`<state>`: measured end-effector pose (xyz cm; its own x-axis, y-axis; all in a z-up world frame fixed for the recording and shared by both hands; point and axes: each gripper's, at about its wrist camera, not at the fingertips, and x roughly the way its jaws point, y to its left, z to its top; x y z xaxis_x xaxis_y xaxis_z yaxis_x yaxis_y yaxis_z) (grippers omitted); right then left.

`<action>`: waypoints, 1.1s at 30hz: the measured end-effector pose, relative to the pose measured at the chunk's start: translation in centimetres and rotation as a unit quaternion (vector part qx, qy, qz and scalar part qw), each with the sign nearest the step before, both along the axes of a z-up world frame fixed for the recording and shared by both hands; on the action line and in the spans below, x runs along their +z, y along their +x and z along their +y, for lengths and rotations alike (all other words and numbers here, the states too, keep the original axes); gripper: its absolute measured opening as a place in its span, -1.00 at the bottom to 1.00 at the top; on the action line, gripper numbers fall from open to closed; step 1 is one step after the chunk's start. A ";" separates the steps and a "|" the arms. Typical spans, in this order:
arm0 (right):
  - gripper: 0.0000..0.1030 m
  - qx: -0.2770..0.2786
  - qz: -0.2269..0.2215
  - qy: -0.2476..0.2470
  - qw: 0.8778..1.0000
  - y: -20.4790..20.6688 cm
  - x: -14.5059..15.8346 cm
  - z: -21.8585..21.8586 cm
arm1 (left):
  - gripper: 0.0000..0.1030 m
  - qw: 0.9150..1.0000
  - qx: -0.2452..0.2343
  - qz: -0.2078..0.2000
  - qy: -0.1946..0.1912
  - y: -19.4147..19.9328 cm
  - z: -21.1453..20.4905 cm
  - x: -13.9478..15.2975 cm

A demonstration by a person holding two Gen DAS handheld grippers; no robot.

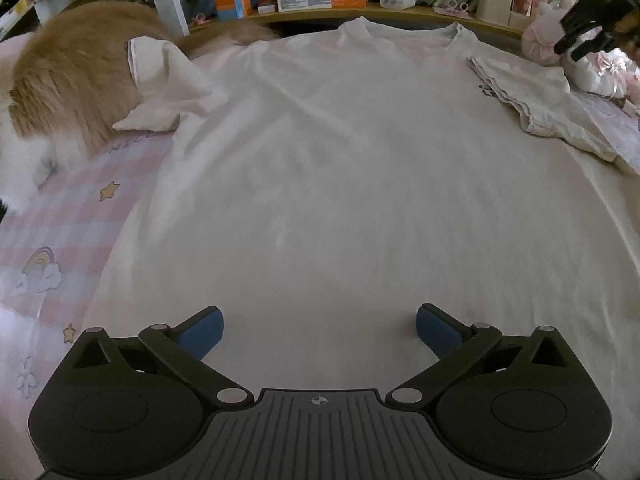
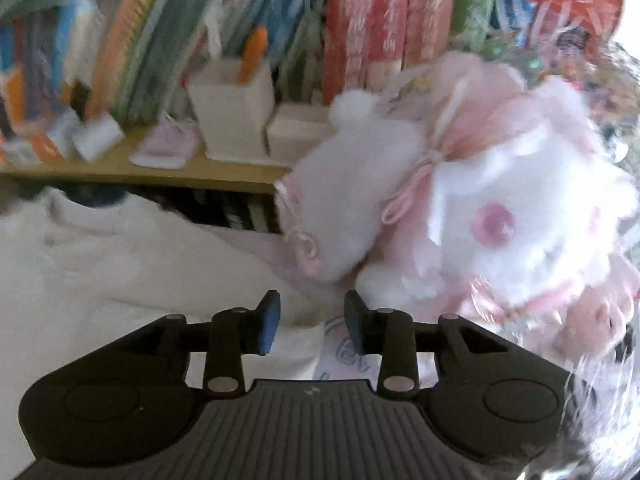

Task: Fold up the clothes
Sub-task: 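Press the folded sleeve flat with the closed right gripper, then open the right gripper and release the folded sleeve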

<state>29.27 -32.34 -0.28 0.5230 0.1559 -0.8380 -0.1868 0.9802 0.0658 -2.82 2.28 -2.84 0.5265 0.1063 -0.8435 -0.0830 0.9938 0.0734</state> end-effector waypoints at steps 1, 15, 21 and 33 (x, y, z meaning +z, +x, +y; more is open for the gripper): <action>-0.35 0.006 0.002 0.006 1.000 -1.3 0.3 -0.1 | 1.00 1.000 0.000 -0.001 -0.002 0.0 0.1 0.0; -0.88 0.032 -0.006 -0.037 0.999 -19.0 -4.1 2.9 | 1.00 1.000 -0.012 -0.014 -0.023 0.5 0.3 -0.5; -0.77 0.000 0.005 -0.007 1.000 -20.4 -5.2 1.9 | 1.00 0.999 -0.030 -0.017 -0.021 0.5 0.5 -0.5; -0.21 -0.013 -0.011 0.018 1.000 -24.4 -1.5 5.5 | 1.00 0.997 -0.066 -0.024 -0.007 0.9 1.6 0.2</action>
